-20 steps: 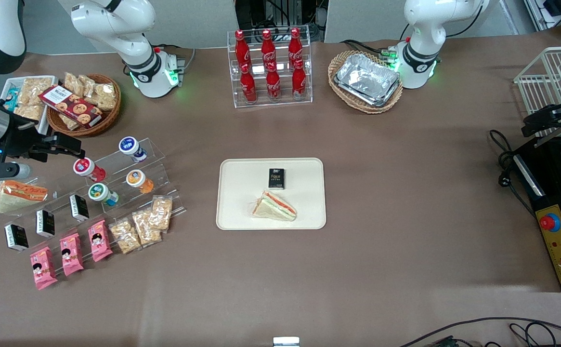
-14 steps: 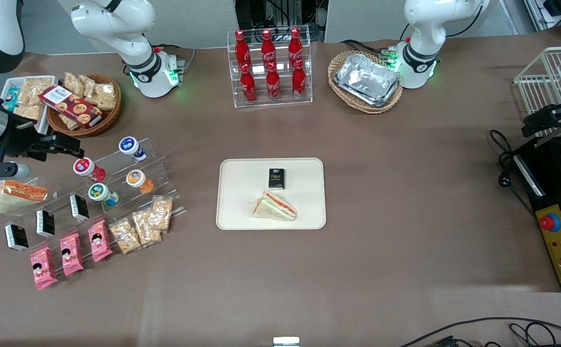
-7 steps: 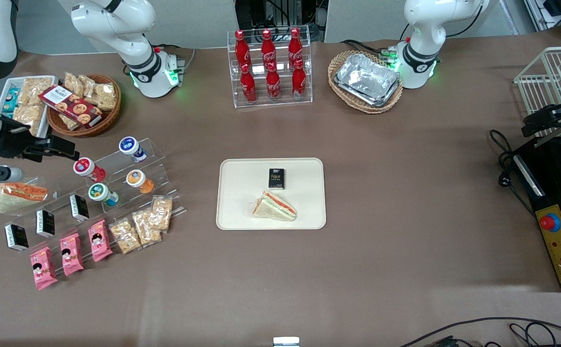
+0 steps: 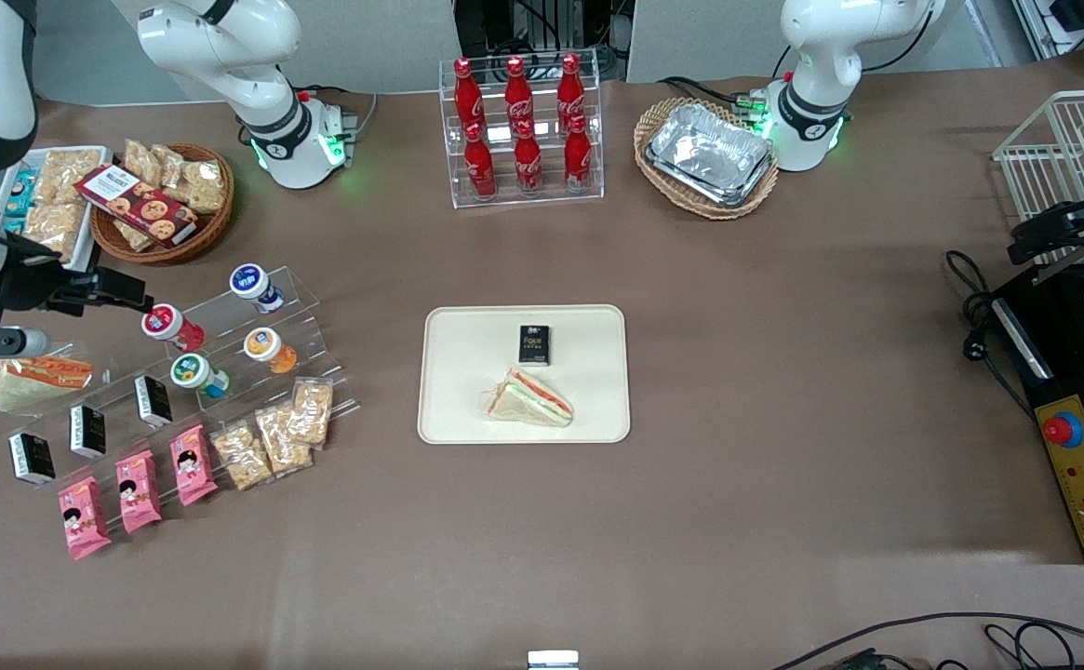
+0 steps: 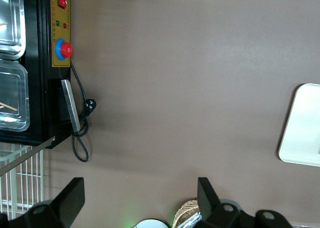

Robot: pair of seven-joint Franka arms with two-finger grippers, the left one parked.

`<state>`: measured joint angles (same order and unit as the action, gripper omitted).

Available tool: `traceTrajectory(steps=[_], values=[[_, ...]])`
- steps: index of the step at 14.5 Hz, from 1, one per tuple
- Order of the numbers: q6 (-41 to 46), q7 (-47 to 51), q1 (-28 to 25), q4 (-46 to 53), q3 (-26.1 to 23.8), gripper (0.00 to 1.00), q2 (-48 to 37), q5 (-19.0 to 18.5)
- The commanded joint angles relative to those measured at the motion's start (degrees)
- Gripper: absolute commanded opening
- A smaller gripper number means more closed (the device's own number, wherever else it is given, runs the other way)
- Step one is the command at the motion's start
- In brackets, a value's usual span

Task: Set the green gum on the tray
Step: 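Move the right gripper down toward the green gum tub on the rack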

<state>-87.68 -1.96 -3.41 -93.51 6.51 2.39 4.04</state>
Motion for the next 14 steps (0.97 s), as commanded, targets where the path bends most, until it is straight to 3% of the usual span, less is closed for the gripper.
traceTrajectory(steps=[1, 14], values=[[-5.55, -6.03, 1.74, -5.62, 1.22, 1.00, -1.78, 0.36], [-28.41, -7.27, 1.92, -26.62, 1.40, 1.00, -5.56, -2.19]])
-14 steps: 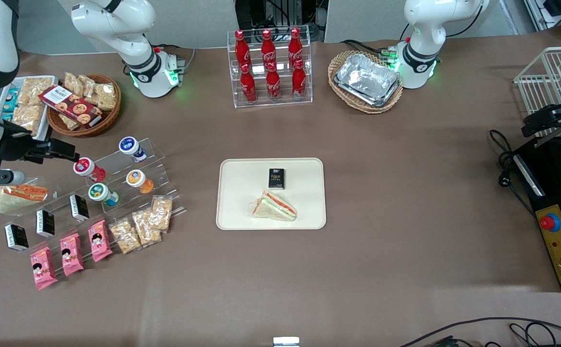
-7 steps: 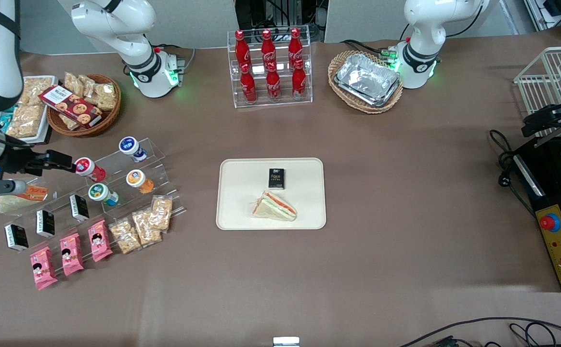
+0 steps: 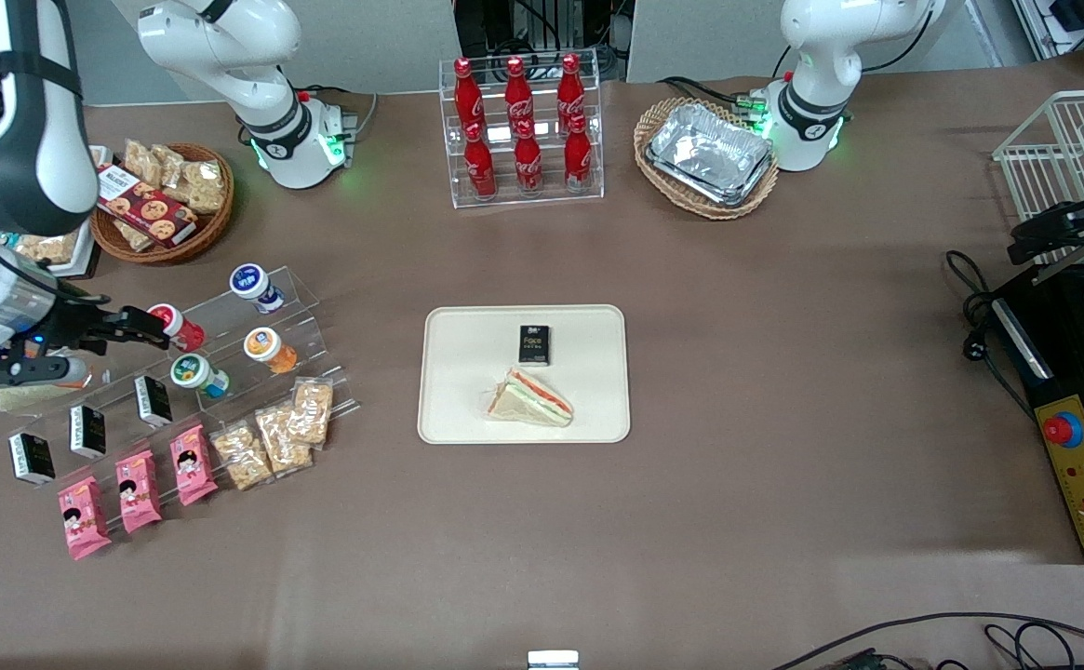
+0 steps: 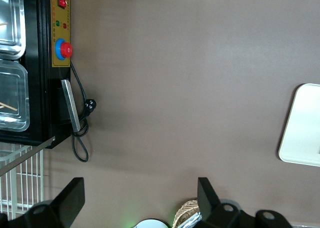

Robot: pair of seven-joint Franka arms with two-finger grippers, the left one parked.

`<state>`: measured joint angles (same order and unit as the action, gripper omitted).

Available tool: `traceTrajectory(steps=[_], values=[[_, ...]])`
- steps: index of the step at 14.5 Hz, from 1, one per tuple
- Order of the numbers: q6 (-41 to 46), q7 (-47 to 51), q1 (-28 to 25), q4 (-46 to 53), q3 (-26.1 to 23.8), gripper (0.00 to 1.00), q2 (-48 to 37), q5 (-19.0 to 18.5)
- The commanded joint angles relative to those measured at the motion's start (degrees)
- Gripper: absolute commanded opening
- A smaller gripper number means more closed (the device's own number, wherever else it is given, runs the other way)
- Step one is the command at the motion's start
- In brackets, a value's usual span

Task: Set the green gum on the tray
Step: 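Close the right gripper around the green-lidded gum tub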

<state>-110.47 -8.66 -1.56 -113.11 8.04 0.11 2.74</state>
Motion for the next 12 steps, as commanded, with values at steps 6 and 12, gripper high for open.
traceTrajectory(steps=[6, 12], values=[[-15.82, -1.36, 0.25, -14.59, -0.13, 1.00, -2.66, -1.77], [-20.92, -3.29, 1.12, -14.77, -0.04, 1.00, 0.76, -3.88]])
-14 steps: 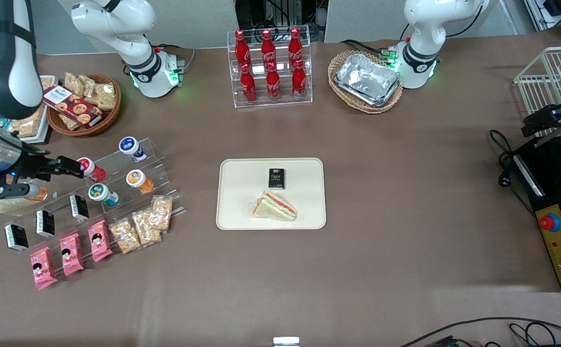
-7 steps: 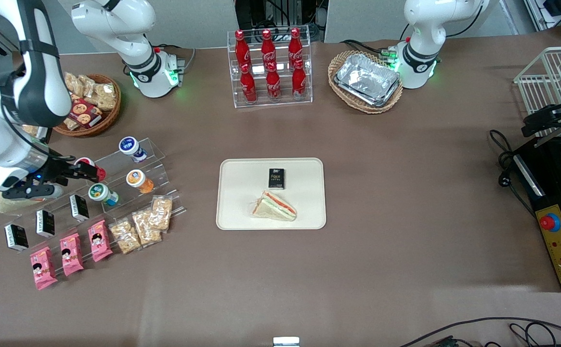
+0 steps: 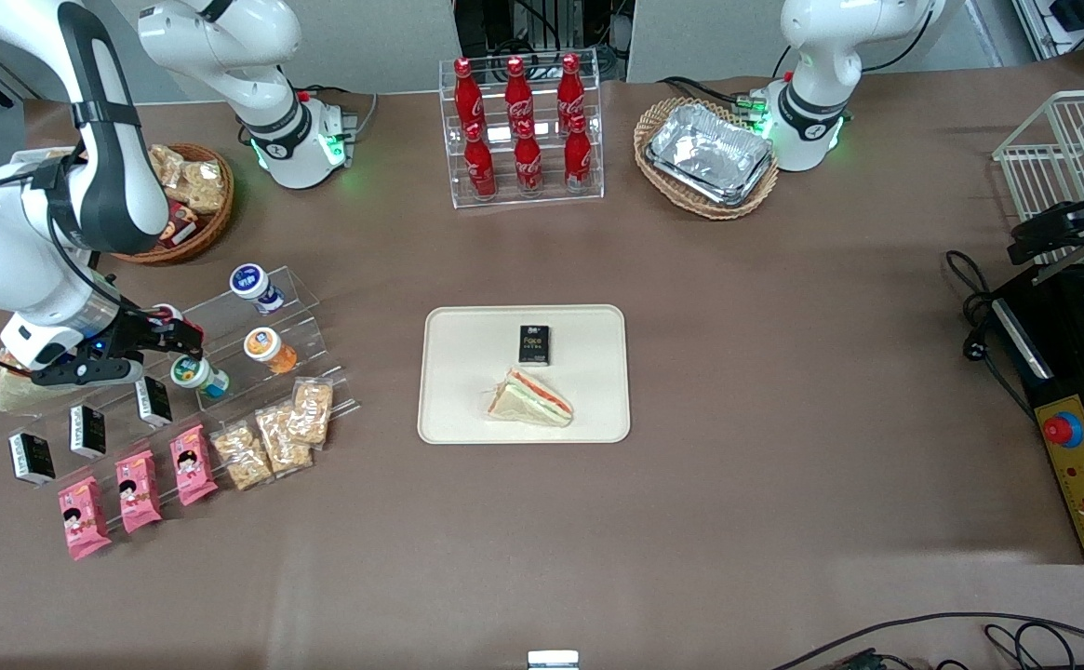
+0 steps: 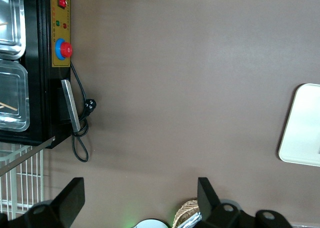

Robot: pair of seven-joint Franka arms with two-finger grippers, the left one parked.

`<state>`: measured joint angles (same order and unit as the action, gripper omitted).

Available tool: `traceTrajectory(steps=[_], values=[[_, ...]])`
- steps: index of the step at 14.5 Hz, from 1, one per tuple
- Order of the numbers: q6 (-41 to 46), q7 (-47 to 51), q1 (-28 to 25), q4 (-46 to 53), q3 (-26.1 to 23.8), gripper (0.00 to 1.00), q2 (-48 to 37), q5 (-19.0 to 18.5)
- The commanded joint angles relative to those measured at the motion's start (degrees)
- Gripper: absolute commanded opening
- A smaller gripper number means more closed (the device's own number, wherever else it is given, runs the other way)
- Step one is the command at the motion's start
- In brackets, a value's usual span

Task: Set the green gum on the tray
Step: 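Close the right gripper around the green-lidded gum tub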

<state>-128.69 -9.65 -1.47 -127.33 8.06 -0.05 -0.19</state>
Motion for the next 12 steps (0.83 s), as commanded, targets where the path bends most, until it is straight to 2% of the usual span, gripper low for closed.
traceTrajectory(steps=[1, 5, 12], values=[[-3.05, -3.09, 1.72, -0.90, -0.15, 1.00, 1.10, -0.96], [-7.88, -3.62, 2.34, -3.18, -0.24, 1.00, 2.42, -0.96], [-7.98, -2.57, 1.73, -3.19, -0.68, 1.00, 3.04, 0.71]])
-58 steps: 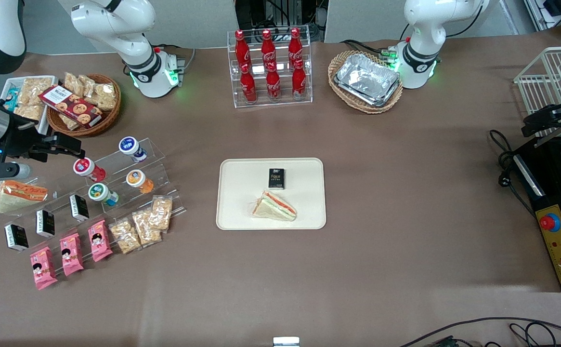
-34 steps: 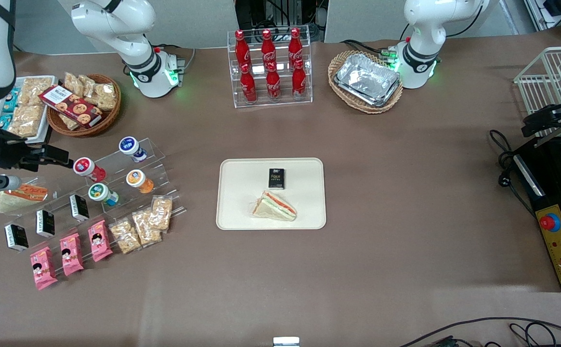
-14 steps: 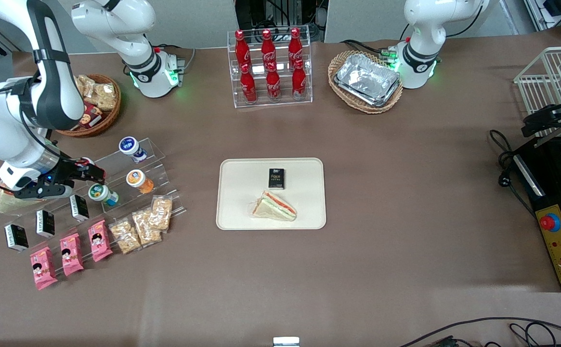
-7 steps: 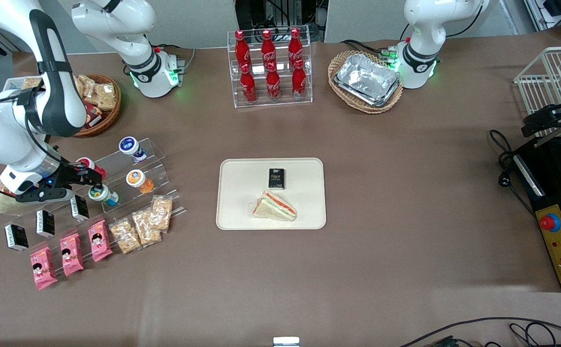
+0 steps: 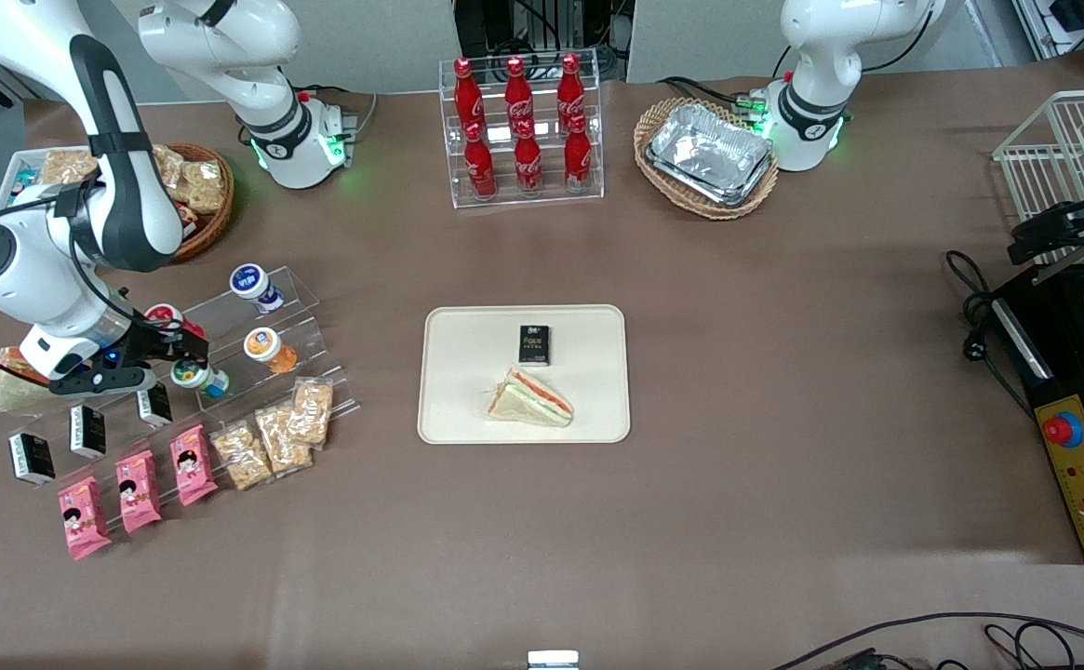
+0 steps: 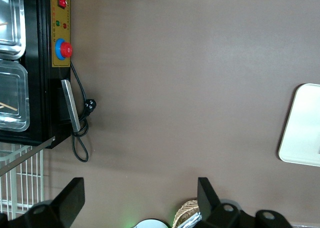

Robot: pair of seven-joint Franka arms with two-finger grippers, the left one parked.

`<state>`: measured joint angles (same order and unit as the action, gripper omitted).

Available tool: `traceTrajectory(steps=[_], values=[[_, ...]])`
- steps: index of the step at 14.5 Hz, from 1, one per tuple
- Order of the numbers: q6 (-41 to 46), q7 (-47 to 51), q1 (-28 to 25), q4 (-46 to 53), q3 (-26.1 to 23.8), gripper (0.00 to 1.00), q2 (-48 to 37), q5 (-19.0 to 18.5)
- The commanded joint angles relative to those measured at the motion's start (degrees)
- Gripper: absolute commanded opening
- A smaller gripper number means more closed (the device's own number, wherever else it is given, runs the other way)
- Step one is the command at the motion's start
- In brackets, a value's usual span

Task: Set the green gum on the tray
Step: 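Close the right gripper around the green-lidded gum tub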

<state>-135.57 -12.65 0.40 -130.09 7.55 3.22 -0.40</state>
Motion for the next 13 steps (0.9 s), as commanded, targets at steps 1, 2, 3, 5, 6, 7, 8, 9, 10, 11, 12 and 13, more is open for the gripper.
traceTrajectory(steps=[1, 2, 3, 5, 6, 7, 8, 9, 10, 11, 12, 13], values=[[-1.10, 0.44, -0.13, -0.43, -0.25, 1.00, -0.23, 1.54], [-1.18, 0.44, -0.13, -0.43, -0.25, 1.00, -0.06, 1.89], [-1.19, 0.52, -0.22, -0.43, -0.34, 1.00, 0.03, 2.24], [-1.53, 0.52, -0.83, -0.43, -0.34, 1.00, 0.90, 3.03], [-2.15, 0.52, -0.92, -0.43, -0.34, 1.00, 1.34, 3.21], [-2.41, 0.52, -0.92, -0.51, -0.34, 1.00, 1.44, 3.30], [-2.50, 0.52, -0.92, -0.60, -0.34, 1.00, 1.61, 3.21], [-2.59, 0.52, -0.92, -0.60, -0.34, 0.99, 1.79, 3.21], [-2.85, 0.52, -0.92, -0.69, -0.25, 0.97, 1.88, 3.21], [-3.29, 0.44, -0.92, -0.78, -0.25, 0.94, 2.14, 3.21], [-3.38, 0.44, -0.92, -0.78, -0.25, 0.89, 2.14, 3.21], [-3.38, 0.44, -0.92, -0.78, -0.25, 0.85, 2.14, 3.21]])
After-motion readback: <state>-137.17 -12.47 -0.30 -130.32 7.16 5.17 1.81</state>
